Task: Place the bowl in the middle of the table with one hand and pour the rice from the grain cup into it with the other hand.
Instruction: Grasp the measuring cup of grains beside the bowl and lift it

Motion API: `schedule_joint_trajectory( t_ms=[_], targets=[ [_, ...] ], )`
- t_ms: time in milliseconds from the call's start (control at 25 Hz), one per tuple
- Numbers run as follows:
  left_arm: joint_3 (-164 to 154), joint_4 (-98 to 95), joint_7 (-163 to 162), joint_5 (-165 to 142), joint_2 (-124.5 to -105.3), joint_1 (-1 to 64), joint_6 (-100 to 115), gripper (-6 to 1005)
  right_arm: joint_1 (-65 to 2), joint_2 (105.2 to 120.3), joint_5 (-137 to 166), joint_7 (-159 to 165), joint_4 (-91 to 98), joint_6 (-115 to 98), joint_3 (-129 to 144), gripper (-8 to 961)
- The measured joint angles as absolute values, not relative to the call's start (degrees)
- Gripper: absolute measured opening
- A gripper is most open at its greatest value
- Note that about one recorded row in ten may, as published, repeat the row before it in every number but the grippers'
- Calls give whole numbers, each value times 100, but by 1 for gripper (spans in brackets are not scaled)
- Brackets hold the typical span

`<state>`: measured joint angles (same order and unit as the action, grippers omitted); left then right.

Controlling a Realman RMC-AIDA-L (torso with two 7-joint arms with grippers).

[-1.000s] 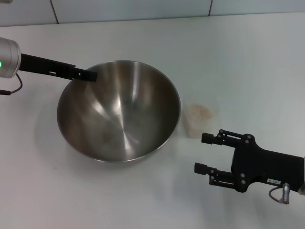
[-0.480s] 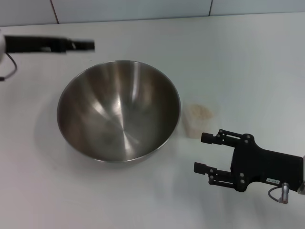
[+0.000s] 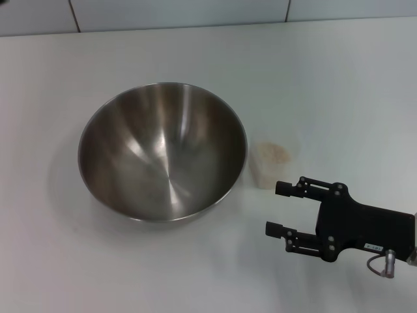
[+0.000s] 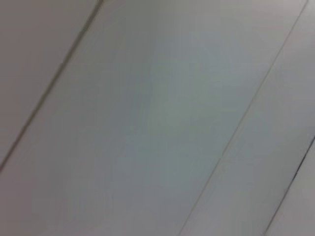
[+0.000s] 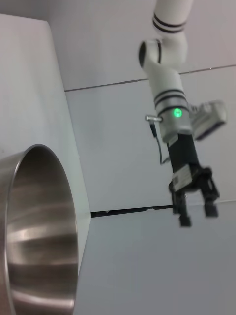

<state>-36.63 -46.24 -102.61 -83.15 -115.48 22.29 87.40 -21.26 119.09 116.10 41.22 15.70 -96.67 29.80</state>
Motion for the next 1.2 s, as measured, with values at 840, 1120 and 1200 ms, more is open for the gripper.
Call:
schedule_joint_trajectory(
  t_ms=[840, 1120, 1200],
  targets=[
    [-3957, -2905, -5070, -8861, -11476, 923, 11135, 862, -2102, 11909, 11610, 4122, 1600, -9658, 2979, 703],
    [-3914, -2814, -4408, -9392, -11472, 781, 10880, 863, -2072, 11909, 11610, 4122, 1600, -9659, 2961, 703],
    [-3912, -2693, -4206, -9467, -11436, 761, 10842, 862, -2066, 11904, 11610, 4122, 1600, -9659, 2940, 703]
  ],
)
